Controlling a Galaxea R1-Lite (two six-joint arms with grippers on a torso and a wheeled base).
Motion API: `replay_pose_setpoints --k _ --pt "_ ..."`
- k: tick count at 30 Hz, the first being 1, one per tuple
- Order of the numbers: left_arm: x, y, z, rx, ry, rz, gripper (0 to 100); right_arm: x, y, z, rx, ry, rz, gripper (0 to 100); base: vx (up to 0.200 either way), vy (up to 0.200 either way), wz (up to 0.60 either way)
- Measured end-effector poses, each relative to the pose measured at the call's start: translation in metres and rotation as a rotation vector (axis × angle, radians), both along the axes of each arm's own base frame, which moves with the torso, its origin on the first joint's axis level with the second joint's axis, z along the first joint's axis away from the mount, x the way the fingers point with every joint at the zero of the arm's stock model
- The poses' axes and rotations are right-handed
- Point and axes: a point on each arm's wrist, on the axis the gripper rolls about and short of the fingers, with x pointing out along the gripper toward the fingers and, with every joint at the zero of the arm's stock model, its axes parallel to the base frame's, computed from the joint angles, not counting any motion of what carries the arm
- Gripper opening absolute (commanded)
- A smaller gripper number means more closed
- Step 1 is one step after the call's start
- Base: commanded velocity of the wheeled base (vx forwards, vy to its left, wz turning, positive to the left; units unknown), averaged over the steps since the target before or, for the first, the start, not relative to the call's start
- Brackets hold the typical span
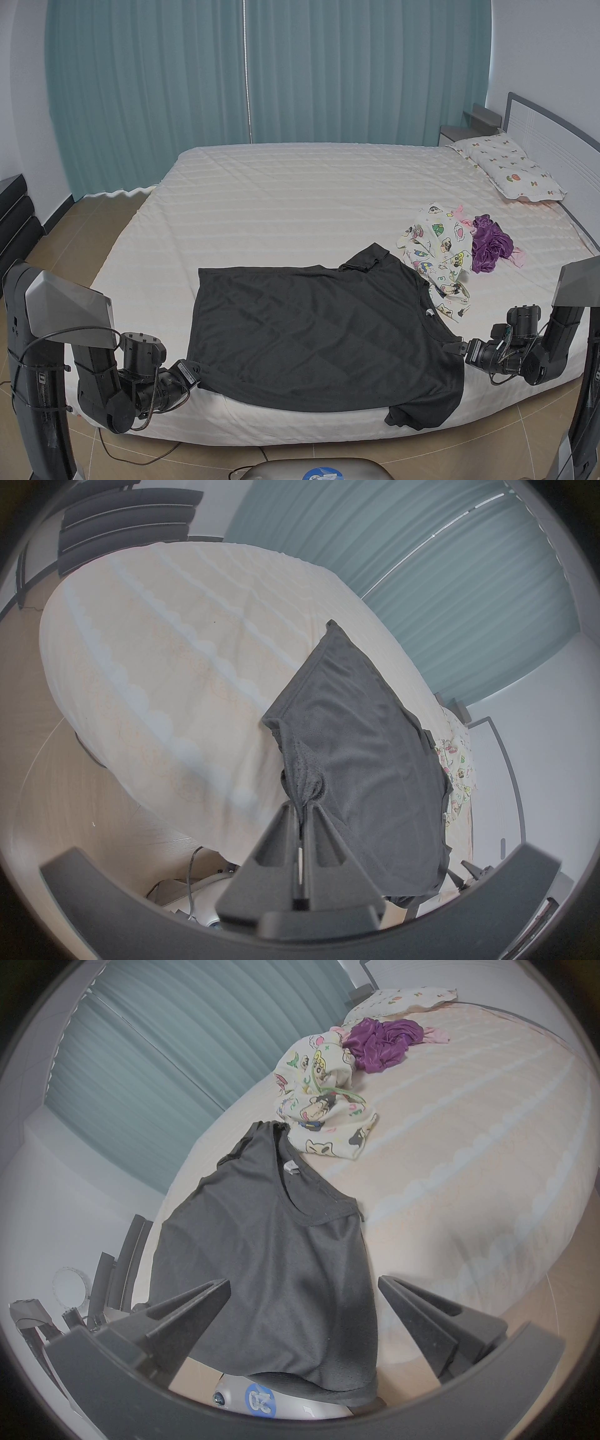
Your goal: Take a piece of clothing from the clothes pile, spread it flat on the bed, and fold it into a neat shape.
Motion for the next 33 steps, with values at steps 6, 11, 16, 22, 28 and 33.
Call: replay_pose_setpoints --k 6,11,16,22,28,33 --pt "0.001 0.0 0.001 -0.001 -0.004 0.001 0 0.002 0.004 -0.009 -0.002 0.022 0.012 100 0.0 0.0 0.0" --pt "0.002 0.0 0.001 -0.002 -0.007 0.002 0 0.005 0.005 -0.013 -0.007 0.023 0.011 0 0.0 0.0 0.0" --pt "0.002 0.0 0.001 -0.003 -0.009 0.002 0 0.008 0.007 -0.016 -0.031 0.019 0.005 0 0.0 0.0 0.0" --pt "0.002 0.001 0.002 -0.004 -0.014 0.006 0 0.016 0.005 -0.008 -0.028 -0.057 -0.023 0 0.0 0.0 0.0" --pt "0.003 0.003 0.005 -0.019 -0.02 0.028 0 0.03 0.004 0.01 -0.019 -0.145 -0.037 0 0.0 0.0 0.0" --pt "0.004 0.005 0.008 -0.031 -0.028 0.041 0 0.047 0.01 0.02 -0.02 -0.214 -0.017 0 0.0 0.0 0.0"
